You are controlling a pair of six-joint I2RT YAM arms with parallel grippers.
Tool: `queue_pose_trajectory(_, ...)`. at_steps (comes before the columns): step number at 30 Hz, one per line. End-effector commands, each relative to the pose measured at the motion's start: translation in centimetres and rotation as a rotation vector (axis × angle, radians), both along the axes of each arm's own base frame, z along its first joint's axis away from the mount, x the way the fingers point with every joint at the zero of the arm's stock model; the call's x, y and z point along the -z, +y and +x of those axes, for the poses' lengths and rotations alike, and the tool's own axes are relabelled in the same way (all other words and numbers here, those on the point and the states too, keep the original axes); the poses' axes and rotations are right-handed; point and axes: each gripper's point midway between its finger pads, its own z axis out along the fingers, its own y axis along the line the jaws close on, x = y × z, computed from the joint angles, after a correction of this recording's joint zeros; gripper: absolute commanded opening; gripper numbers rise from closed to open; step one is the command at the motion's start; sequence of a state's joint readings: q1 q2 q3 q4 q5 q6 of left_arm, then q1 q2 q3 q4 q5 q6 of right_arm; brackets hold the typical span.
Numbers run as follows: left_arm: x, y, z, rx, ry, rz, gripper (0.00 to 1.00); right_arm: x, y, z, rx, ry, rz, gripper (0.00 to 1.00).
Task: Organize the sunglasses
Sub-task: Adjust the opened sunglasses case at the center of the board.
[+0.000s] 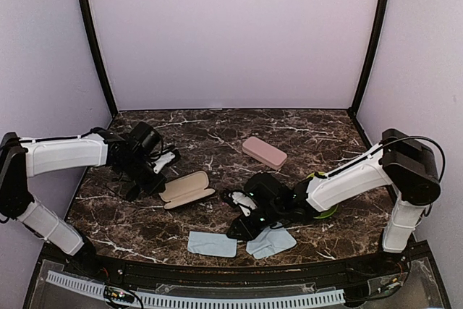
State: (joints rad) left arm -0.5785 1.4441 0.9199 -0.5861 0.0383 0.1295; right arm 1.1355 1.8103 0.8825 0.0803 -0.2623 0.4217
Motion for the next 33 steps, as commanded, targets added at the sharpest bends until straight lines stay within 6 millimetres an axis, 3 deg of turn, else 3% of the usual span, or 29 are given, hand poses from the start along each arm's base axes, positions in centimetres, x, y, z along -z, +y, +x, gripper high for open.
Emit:
queue_pose_trajectory(1, -0.4, -0.6, -1.2, 0.159, -0.008, 0.001, 0.07, 0.4, -0.5, 0.4, 0.004, -0.003, -0.028, 0.32)
queue_pose_trajectory(10, -0.1, -1.7, -0.6, 0.296, -0.023, 0.021, 0.09, 0.2, -0.5, 0.5, 0.002, -0.006, -0.029, 0.32)
queue_pose_trajectory(21, 0.4, -2.8, 2.0, 0.382, -0.053, 0.076, 0.10, 0.0, -0.6, 0.4, 0.008, -0.004, -0.015, 0.32)
queue_pose_trajectory(24, 0.9, -2.7, 2.2, 0.383, -0.042, 0.093, 0.16, 0.1, -0.6, 0.4, 0.009, -0.003, -0.012, 0.32)
queue_pose_trajectory(29, 1.1, -2.0, 2.5, 0.363, -0.055, 0.125, 0.36, 0.2, -0.6, 0.3, 0.005, 0.000, -0.010, 0.33)
queue_pose_trajectory(33, 0.5, -1.8, 3.0, 0.348, -0.094, 0.136, 0.41, 0.1, -0.6, 0.4, 0.006, 0.000, -0.012, 0.32)
